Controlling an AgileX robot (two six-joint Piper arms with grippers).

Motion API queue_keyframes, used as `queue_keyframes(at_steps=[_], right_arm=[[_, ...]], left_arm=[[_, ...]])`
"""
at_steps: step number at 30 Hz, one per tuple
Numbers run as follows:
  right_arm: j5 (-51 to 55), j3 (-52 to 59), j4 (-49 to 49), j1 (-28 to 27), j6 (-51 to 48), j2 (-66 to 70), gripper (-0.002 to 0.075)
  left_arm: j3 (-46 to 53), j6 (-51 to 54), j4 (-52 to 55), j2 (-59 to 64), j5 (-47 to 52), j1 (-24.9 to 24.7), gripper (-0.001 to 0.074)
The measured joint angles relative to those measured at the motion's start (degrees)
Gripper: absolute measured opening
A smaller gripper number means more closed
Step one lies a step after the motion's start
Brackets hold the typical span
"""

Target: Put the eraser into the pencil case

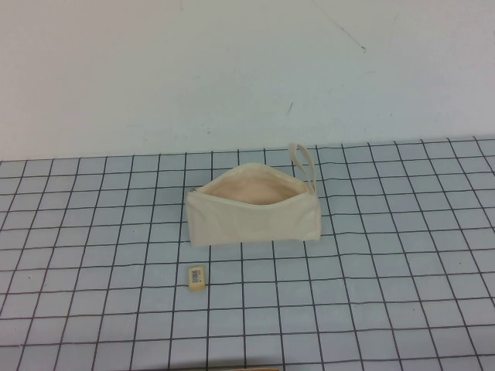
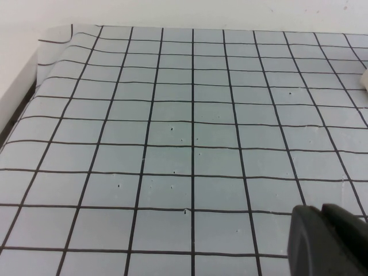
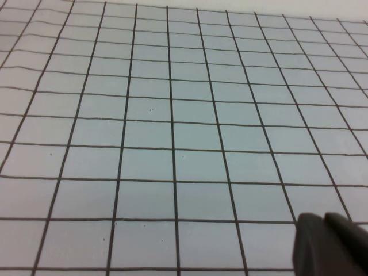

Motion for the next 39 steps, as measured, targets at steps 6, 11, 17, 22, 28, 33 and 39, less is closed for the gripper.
queue_keyframes(at_steps=[6,11,17,22,28,33,39], right_arm=[[0.0,0.0,0.0,0.0,0.0,0.0,-0.0001],[0.0,0.0,0.0,0.0,0.0,0.0,-0.0001],[0.0,0.0,0.0,0.0,0.0,0.0,-0.0001],[0.0,0.0,0.0,0.0,0.0,0.0,-0.0001],[0.0,0.0,0.0,0.0,0.0,0.0,-0.0001],[0.0,0.0,0.0,0.0,0.0,0.0,-0.0001],[0.0,0.0,0.0,0.0,0.0,0.0,-0.0001]], left_arm=[[0.3,0.0,0.0,0.0,-4.3,0.0,-0.0001],[0.3,0.0,0.5,0.0,-19.3,0.0,-0.0001],[0.3,0.0,0.7,0.0,-35.2,0.0,-0.0001],[0.3,-0.2,0.7,0.0,-41.6,0.0,-0.0001],[0.3,-3.8,0.7,0.0,-49.4,0.0,-0.0001],[0.3,-4.6,0.7,0.0,-54.1,0.0,-0.0001],[-3.1,-5.6,-0.3,0.0,-45.5,0.0,-0.0001]])
